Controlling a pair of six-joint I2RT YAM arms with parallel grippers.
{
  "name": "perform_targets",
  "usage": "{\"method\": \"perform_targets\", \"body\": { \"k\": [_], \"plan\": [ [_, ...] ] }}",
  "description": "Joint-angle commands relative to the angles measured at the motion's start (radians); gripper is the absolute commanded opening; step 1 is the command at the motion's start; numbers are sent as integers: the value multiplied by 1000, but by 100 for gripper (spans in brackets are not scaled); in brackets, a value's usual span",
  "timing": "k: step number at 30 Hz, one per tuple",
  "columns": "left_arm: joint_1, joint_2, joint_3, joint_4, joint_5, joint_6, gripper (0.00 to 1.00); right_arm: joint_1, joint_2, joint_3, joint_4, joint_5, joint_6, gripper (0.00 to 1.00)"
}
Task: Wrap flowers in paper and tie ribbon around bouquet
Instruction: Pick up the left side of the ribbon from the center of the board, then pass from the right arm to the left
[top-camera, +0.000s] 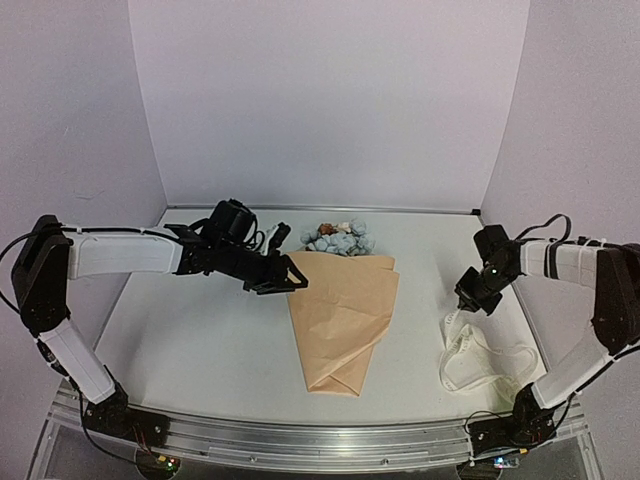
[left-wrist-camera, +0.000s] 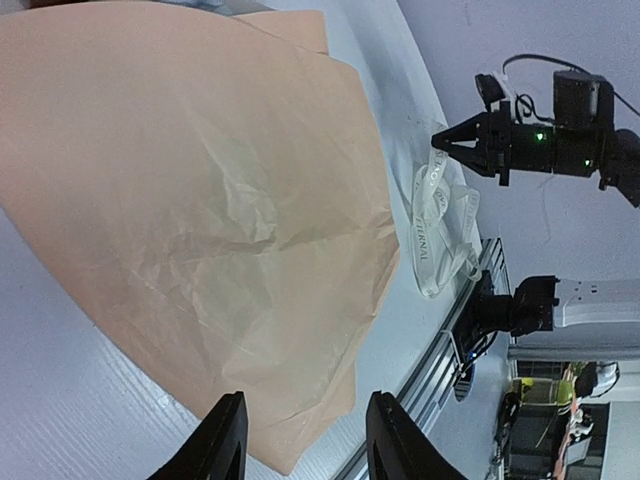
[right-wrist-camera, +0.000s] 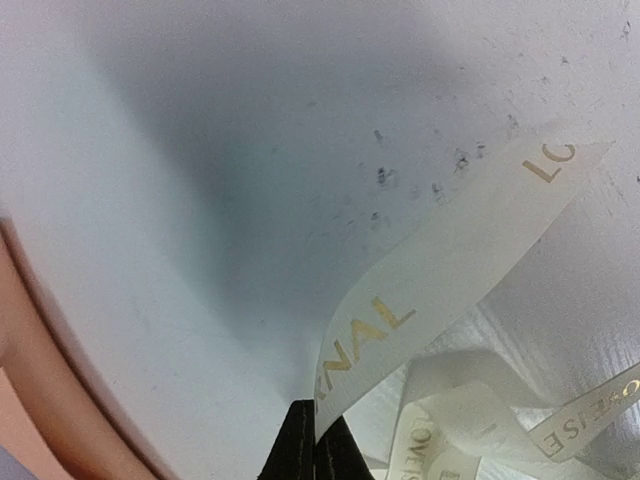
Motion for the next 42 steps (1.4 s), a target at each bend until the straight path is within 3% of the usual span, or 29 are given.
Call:
{"method": "perform_targets", "body": {
  "k": [1, 6, 17, 30, 36, 42],
  "plan": [
    [-58, 0, 78, 63, -63, 96, 44, 82, -107, 84, -147, -69, -40, 0],
    [-128, 10, 105, 121, -110, 159, 48, 229, -148, 177, -200, -139, -10, 0],
    [-231, -24, 22, 337, -160, 287, 60, 432, -52, 438, -103, -452, 243, 0],
    [-317, -18, -50, 511, -229, 274, 68, 555, 78, 591, -99, -438, 414, 0],
    [-322, -3, -65, 561, -280, 255, 67, 578, 115, 620, -81, -446, 447, 0],
    [-322, 13, -65, 607, -379, 213, 60, 592, 102, 595, -80, -431, 451, 0]
  ]
}}
